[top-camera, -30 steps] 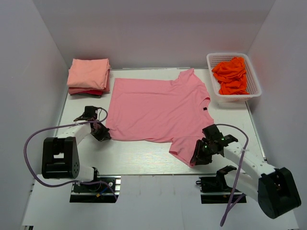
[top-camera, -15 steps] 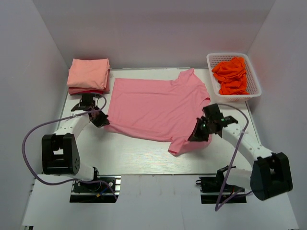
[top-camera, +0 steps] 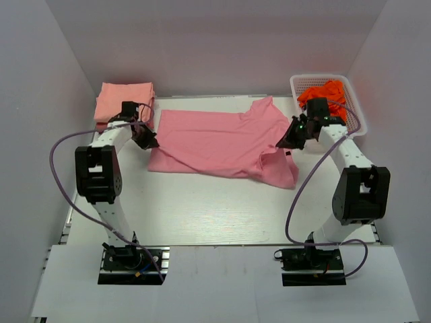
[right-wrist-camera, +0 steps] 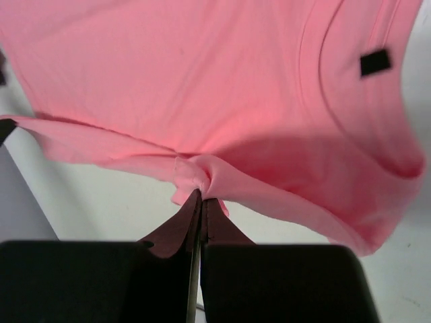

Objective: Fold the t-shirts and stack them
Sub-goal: Flatten out the tshirt, then grap the side of the flattened tshirt closest away from the robot with both arms

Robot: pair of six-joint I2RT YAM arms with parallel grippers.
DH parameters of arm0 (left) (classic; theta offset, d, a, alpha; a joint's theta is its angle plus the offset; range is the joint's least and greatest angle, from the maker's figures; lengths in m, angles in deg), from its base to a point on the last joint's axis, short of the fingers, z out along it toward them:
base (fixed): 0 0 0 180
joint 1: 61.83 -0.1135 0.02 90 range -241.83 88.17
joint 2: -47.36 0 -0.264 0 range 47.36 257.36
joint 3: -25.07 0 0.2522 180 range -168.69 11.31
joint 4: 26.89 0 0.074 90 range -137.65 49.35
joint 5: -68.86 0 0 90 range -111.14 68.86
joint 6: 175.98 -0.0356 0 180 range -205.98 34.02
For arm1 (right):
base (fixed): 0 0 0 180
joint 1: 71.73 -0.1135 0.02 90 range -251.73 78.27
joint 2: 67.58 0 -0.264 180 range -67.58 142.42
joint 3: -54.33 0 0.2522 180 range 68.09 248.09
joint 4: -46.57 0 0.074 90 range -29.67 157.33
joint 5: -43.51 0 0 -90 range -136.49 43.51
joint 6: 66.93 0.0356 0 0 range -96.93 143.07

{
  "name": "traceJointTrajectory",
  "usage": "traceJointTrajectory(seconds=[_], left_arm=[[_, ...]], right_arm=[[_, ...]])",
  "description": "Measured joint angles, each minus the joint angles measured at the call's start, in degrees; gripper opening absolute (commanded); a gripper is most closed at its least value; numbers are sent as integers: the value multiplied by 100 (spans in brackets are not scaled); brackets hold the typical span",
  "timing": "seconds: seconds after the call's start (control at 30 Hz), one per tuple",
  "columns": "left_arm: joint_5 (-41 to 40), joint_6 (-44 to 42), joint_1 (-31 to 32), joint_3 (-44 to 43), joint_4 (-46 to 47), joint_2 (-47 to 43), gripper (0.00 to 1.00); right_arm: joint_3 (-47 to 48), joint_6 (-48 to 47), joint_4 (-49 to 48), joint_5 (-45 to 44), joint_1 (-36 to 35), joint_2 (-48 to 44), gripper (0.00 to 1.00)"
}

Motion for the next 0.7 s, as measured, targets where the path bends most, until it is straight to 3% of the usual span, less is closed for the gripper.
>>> traceJointTrajectory(seconds=[0.37, 0.4, 0.47, 0.5, 0.53, 0.57, 0.7], left_arm=[[72, 0, -15, -1871, -317, 1589, 1], [94, -7, -24, -2035, -365, 1696, 30], [140, -101, -35, -2385, -455, 1910, 66], [179, -129, -35, -2579, -463, 2035, 92], [223, -157, -35, -2767, -501, 2149, 100], [269, -177, -35, -2929, -549, 2232, 100], [365, -319, -37, -3178, -737, 2288, 100]], right_arm=[[2144, -304, 260, 306, 507, 1521, 0], [2437, -363, 356, 319, 522, 1738, 11], [3005, -483, 492, 304, 535, 2177, 44], [3346, -573, 584, 289, 542, 2430, 49], [3563, -612, 588, 258, 542, 2614, 55], [3788, -664, 647, 212, 540, 2793, 75], [4186, -828, 772, 50, 518, 3034, 84]])
